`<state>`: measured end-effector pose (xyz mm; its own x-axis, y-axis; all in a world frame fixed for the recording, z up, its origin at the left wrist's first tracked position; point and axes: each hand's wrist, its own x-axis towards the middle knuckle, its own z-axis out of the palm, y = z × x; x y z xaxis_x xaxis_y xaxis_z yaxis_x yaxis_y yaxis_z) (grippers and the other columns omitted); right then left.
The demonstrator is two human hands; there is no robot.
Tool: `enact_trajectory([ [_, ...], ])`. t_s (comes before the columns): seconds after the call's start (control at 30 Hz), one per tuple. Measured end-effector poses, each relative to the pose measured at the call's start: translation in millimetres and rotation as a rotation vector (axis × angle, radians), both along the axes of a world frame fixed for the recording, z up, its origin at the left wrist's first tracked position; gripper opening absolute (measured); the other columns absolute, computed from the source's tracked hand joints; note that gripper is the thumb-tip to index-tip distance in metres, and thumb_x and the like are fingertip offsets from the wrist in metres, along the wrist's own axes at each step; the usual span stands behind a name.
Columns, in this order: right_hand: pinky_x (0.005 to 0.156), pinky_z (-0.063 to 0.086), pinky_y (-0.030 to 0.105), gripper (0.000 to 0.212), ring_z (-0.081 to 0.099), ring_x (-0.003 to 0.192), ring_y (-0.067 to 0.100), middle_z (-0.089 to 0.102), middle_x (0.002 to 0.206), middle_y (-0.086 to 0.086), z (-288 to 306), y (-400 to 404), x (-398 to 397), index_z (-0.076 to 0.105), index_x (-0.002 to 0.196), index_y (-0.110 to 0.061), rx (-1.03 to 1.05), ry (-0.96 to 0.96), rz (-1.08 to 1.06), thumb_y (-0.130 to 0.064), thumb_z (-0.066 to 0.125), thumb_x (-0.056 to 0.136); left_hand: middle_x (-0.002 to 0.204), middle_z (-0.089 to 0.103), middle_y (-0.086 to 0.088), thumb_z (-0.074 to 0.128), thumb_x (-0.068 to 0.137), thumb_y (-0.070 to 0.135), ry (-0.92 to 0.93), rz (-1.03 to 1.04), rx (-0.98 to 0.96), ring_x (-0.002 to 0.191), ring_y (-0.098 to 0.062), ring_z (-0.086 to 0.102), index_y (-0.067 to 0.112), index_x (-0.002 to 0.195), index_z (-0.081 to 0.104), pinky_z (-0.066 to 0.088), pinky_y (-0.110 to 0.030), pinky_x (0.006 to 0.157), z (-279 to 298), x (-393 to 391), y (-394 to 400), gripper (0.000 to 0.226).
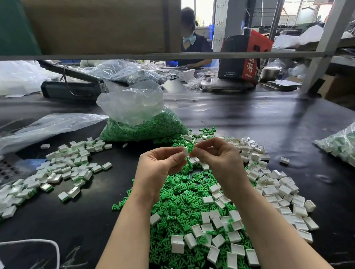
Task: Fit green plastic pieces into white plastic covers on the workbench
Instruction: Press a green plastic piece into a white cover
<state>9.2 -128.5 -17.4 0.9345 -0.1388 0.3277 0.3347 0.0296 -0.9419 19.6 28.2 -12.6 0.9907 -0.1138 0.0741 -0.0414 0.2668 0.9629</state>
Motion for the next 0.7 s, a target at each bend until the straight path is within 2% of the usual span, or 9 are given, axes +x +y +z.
enact_trajectory([
  [0.17, 0.067, 0.054, 0.021, 0.011, 0.071, 0.074, 0.019, 0.074, 0.077, 0.008, -1.2, -0.5, 1.3, 0.069, 0.081, -0.01, -0.076, -0.034, -0.038, -0.002, 0.076, 0.079, 0.079, 0.075, -0.013, 0.08, 0.061, 0.016, -0.014, 0.023, 0.023, 0.069, -0.017, 0.07, 0.013, 0.075, 0.078, 0.058, -0.023, 0.067, -0.1, -0.5, -1.0, 0.015],
  [0.33, 0.072, 0.059, 0.036, 0.01, 0.07, 0.077, 0.033, 0.073, 0.079, 0.013, -3.7, 0.0, 3.1, 0.069, 0.081, -0.008, -0.142, -0.077, -0.07, -0.002, 0.077, 0.079, 0.074, 0.074, -0.011, 0.08, 0.061, 0.015, -0.015, 0.045, 0.016, 0.065, -0.015, 0.07, 0.013, 0.075, 0.078, 0.057, -0.021, 0.063, 0.1, -1.1, -1.4, 0.014],
  [0.57, 0.076, 0.06, 0.04, 0.009, 0.071, 0.078, 0.031, 0.073, 0.08, 0.015, -2.0, -1.3, 1.6, 0.068, 0.083, -0.002, -0.157, -0.076, -0.041, -0.001, 0.077, 0.078, 0.075, 0.075, -0.01, 0.078, 0.061, 0.014, -0.001, 0.055, -0.023, 0.066, -0.015, 0.07, 0.01, 0.079, 0.076, 0.056, -0.02, 0.063, -2.1, -0.7, -0.3, 0.019],
  [0.7, 0.075, 0.059, 0.047, 0.009, 0.07, 0.077, 0.033, 0.072, 0.079, 0.016, -1.6, 1.8, 0.8, 0.068, 0.082, -0.001, -0.165, -0.084, -0.058, 0.0, 0.076, 0.079, 0.077, 0.075, -0.01, 0.078, 0.06, 0.014, -0.002, 0.026, -0.022, 0.067, -0.016, 0.071, 0.01, 0.08, 0.076, 0.056, -0.02, 0.063, -2.3, -0.2, 0.0, 0.021],
])
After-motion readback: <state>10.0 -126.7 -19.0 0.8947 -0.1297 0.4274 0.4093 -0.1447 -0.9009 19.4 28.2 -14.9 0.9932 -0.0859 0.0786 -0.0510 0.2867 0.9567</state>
